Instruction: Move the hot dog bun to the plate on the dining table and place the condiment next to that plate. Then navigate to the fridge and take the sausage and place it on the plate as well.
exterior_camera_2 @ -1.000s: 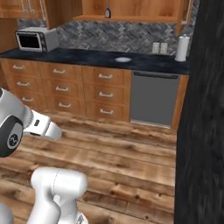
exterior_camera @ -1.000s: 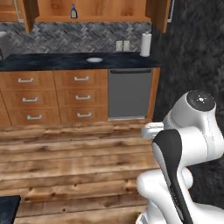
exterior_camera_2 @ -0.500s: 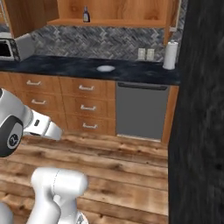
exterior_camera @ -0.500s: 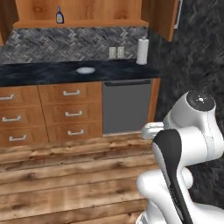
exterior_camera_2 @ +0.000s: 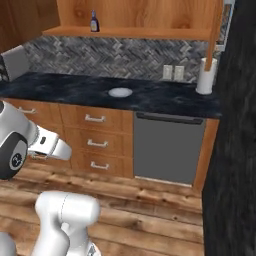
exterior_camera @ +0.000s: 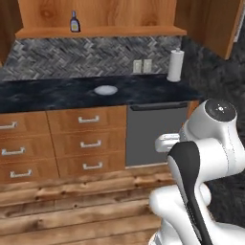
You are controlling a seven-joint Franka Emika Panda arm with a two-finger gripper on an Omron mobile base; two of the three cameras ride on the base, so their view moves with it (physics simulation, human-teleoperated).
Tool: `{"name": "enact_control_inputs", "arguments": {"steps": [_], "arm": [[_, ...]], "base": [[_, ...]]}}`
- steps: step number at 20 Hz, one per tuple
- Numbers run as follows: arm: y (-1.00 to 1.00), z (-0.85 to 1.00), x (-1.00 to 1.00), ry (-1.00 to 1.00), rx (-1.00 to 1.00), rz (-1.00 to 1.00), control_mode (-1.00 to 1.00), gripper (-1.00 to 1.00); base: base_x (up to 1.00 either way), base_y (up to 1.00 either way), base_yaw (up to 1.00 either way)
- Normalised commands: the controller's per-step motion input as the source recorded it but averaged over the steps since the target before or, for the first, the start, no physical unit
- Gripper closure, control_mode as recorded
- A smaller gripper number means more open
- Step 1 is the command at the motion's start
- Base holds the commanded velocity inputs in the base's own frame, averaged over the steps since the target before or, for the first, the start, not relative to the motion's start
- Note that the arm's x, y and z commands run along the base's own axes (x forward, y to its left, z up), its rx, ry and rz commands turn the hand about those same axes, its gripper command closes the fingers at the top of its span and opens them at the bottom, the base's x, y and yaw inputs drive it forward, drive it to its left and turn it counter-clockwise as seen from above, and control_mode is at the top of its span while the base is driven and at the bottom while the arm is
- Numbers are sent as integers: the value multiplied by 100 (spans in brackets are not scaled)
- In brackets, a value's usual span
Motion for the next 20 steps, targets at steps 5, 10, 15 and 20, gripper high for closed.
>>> {"name": "enact_control_inputs", "arguments": {"steps": [5, 10, 15, 20], "arm": [[0, 0, 0, 0, 0, 0, 100, -100], [0, 0, 0, 0, 0, 0, 100, -100], [0, 0, 0, 0, 0, 0, 100, -100], [0, 0, 0, 0, 0, 0, 100, -100]], "base": [[100, 67, 0], [100, 65, -1], [100, 52, -3], [87, 42, -2]]}}
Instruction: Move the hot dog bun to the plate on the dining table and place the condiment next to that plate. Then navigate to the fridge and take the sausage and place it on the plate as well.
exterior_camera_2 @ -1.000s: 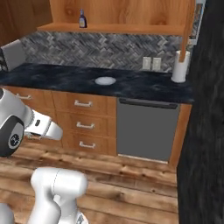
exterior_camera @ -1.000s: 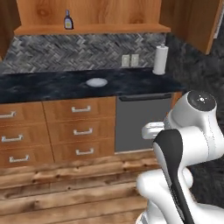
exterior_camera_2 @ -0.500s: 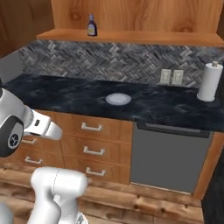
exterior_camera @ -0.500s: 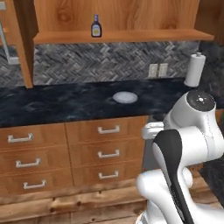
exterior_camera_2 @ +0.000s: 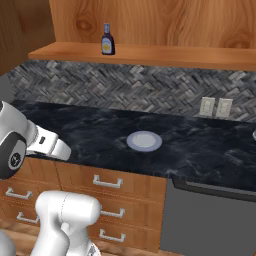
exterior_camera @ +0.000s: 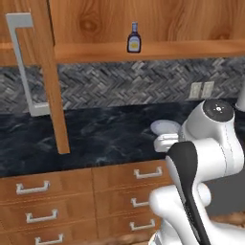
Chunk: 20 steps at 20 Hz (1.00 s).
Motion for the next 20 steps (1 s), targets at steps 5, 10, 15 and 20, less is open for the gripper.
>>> {"name": "enact_control_inputs", "arguments": {"steps": [5, 10, 15, 20], "arm": [[0, 0, 0, 0, 0, 0, 100, -100], [0, 0, 0, 0, 0, 0, 100, -100], [-1, 10, 41, 0, 0, 0, -100, -100], [-2, 56, 45, -5, 0, 3, -100, -100]], "base": [[83, 17, 0], [87, 12, 0], [34, 4, 0], [0, 0, 0]]}}
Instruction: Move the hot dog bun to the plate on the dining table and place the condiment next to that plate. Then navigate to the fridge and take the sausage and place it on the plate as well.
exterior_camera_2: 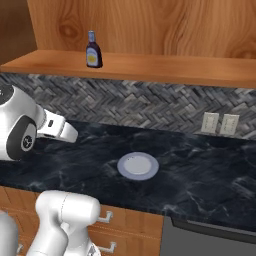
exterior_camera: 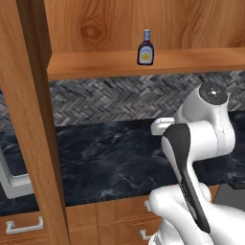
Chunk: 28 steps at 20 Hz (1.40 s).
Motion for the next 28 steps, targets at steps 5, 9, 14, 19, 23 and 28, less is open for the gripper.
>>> {"name": "enact_control_inputs", "arguments": {"steps": [5, 9, 14, 19, 23, 28], "arm": [[8, 50, 2, -24, -8, 2, -100, -100], [6, 57, 14, -23, -4, 1, -100, -100], [0, 74, 33, -14, -1, 10, -100, -100], [0, 54, 7, -33, -4, 4, -100, -100], [0, 57, 3, -37, -2, 2, -100, -100], [-1, 68, 5, -29, 2, 6, -100, -100]], "base": [[0, 0, 0], [0, 0, 0], [0, 0, 0], [0, 0, 0], [0, 0, 0], [0, 0, 0]]}}
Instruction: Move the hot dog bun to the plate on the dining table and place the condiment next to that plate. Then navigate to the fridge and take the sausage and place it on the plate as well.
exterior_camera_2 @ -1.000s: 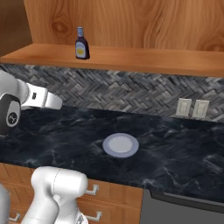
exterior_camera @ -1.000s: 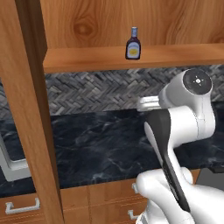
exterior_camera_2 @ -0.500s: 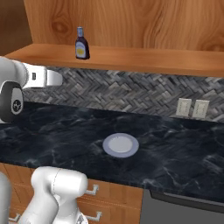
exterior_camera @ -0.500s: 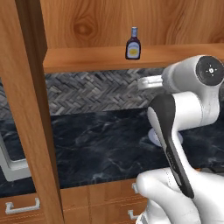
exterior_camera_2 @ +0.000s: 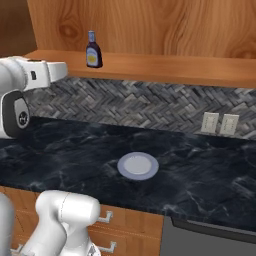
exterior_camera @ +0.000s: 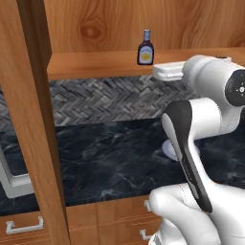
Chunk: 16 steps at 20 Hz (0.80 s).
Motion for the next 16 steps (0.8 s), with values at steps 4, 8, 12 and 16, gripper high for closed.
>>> {"name": "enact_control_inputs", "arguments": {"steps": [4, 8, 12, 16], "arm": [[-2, 18, 11, -1, 5, 0, -100, -100], [-1, 0, 28, 4, 4, 0, -100, -100], [0, 0, 41, 2, 4, 0, -100, -100], [0, 1, 48, 0, 0, 0, -100, -100]], "base": [[0, 0, 0], [0, 0, 0], [0, 0, 0], [0, 0, 0]]}}
